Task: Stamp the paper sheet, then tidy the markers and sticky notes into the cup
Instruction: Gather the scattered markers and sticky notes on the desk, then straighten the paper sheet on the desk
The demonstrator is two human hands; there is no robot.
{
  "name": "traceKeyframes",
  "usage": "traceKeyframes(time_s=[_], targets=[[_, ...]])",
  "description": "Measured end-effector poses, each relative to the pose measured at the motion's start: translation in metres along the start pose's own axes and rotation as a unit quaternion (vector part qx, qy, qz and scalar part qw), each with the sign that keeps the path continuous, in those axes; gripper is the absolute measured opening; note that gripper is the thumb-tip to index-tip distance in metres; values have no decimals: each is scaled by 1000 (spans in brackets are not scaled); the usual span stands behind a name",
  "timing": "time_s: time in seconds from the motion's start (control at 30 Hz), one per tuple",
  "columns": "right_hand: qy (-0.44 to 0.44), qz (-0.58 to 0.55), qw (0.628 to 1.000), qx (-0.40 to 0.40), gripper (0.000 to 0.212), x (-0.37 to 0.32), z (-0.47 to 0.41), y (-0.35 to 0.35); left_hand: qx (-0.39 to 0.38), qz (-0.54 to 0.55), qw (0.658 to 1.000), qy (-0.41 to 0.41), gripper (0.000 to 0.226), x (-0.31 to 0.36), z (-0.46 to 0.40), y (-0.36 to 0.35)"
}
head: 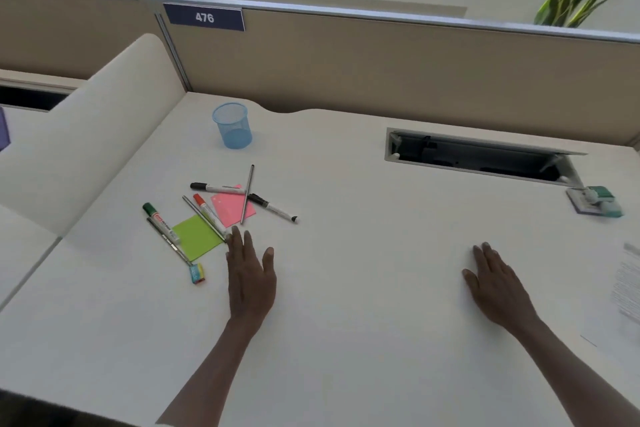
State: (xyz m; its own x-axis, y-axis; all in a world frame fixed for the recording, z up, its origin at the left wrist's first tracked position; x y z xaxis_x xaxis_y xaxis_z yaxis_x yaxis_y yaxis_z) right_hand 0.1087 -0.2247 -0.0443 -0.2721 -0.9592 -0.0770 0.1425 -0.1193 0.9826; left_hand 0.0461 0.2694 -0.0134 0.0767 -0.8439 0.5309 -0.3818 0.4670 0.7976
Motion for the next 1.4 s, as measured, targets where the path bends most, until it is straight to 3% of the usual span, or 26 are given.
traceKeyframes(time_s=[0.17,0.3,0.37,0.7,0.97,1.13,1.4], targets=[[8,-28,999,32,64,-5,40,13,-85,57,990,-100,59,78,12,-45],[-7,-67,997,42,78,10,62,13,-137,92,971,-170,56,150,25,-78],[-24,-88,994,55,74,26,66,19,-148,102,965,-190,55,184,30,-91],[-150,-183,958,165,39,168,45,55,-201,129,927,-288,53,328,59,-155],[-245,-175,937,176,52,273,30,44,-286,143,878,-357,52,427,105,-219],[-251,-129,948,149,68,289,25,27,-318,125,865,-367,53,452,122,-246],[-180,-134,964,142,64,231,17,18,-323,104,881,-330,55,423,105,-255]])
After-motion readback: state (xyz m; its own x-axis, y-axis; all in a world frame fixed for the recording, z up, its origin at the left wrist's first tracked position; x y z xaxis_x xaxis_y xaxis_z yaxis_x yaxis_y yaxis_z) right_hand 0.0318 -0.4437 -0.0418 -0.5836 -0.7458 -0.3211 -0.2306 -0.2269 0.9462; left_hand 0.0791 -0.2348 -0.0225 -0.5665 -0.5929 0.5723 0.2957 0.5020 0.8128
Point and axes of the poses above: each hand's wrist, its own z-axis away from the middle knuckle, its own y-axis out of the back of the hand, x = y × z, the point moved 9 cm from there along -z, towards the middle knuckle, and after that the axes turned 14 degrees about -y, right-handed, at the moved point
